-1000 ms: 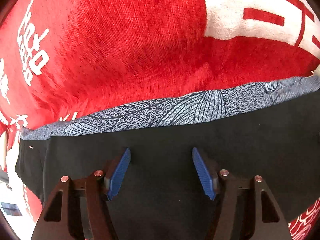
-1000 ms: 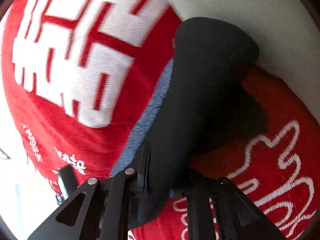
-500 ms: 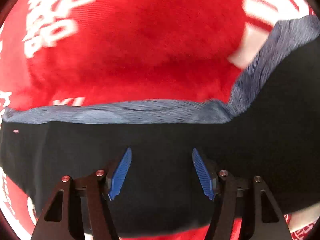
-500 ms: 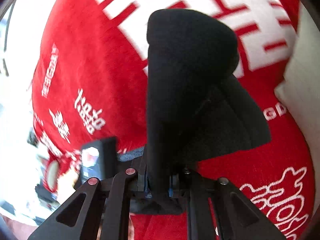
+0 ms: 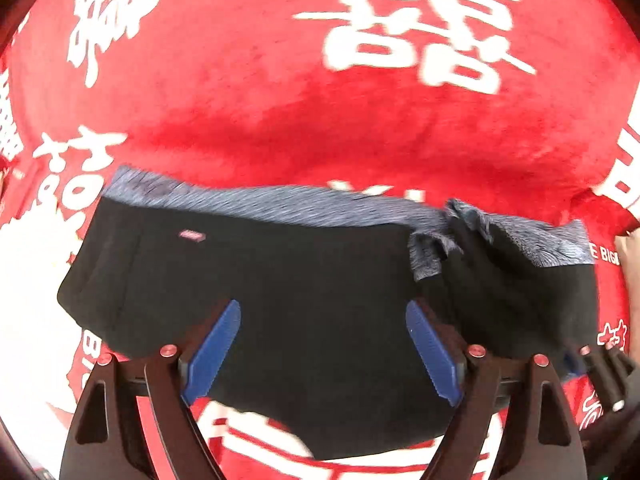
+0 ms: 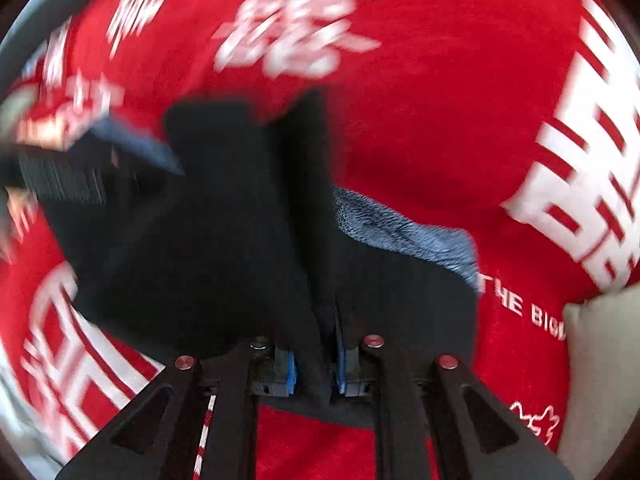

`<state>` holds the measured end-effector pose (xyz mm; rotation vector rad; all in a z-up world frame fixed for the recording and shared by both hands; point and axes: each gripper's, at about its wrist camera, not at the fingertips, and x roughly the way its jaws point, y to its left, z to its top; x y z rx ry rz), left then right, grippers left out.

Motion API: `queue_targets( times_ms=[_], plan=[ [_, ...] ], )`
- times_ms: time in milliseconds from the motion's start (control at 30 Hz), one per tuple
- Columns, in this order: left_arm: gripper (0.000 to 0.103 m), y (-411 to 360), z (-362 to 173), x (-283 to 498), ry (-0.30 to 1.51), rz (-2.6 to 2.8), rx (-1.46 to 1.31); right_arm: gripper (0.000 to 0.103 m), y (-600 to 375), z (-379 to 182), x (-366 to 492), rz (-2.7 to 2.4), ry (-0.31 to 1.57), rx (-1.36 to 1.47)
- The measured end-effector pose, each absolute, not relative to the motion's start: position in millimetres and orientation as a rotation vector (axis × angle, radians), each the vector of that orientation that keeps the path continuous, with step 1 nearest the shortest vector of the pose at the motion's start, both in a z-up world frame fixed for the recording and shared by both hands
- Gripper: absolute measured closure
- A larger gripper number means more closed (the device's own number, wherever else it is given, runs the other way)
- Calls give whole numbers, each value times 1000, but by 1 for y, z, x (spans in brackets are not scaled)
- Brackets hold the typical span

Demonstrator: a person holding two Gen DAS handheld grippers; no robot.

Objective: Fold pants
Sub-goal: 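Fold the held end over onto the trousers with the right gripper and release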

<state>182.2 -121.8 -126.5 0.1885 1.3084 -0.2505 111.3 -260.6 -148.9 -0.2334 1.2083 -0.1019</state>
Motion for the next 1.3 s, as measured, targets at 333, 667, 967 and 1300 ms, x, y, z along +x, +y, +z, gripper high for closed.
queue_targets(
  times_ms=[333, 667, 967, 1300],
  plan=[
    [17, -105, -131, 187, 1381, -371, 106, 43, -191, -169, 100, -151, 1171, -632],
    [17, -185, -121, 155, 1396, -640, 190, 30, -266, -106, 53, -202, 1267, -112],
    [93, -212, -124, 140, 1465, -668, 220, 46, -308, -105, 46, -176, 1286, 361],
    [93, -195, -153, 117, 1457, -616, 299, 51, -349, -108, 44, -197, 1272, 570]
  ],
)
